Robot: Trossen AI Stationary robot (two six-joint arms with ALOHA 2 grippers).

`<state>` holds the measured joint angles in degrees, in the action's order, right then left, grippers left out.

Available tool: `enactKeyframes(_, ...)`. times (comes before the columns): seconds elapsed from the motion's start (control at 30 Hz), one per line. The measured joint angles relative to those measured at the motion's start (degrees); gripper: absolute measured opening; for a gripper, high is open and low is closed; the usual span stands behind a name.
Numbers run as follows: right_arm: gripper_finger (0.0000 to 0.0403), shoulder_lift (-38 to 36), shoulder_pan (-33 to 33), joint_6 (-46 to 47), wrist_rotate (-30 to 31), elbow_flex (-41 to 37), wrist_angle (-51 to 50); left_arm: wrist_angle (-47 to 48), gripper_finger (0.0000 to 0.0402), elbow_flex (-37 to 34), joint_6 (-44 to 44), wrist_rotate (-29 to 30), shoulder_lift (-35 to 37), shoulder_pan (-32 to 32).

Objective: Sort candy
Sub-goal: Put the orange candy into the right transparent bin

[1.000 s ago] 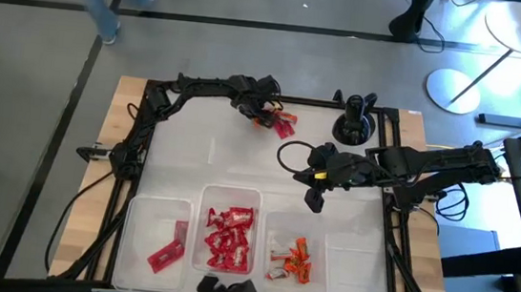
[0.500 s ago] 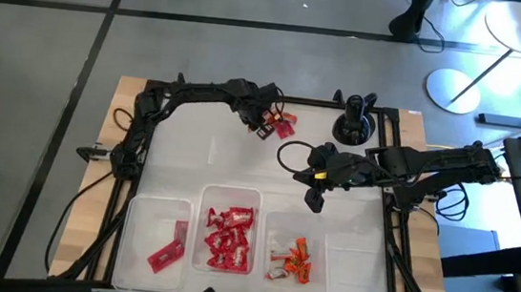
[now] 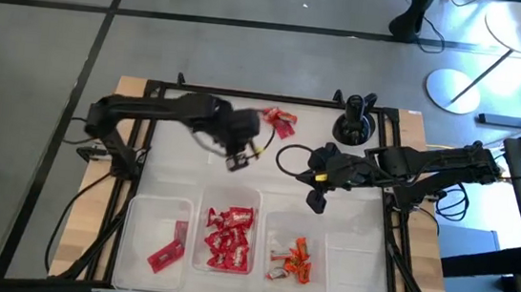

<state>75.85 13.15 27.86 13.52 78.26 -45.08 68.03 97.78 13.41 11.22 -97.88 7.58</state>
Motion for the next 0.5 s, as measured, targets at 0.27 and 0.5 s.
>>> enactKeyframes(0.27,0.0007,0.0,-0.07,-3.29,0.0,0.0,0.42,5.76,0.007,0.04,7.42,0.12,4.59,-10.66)
enactKeyframes(0.5,0.0007,0.0,-0.07,-3.82,0.03,0.0,1.83,5.31,0.007,0.02,6.16,0.09,4.84,-17.22)
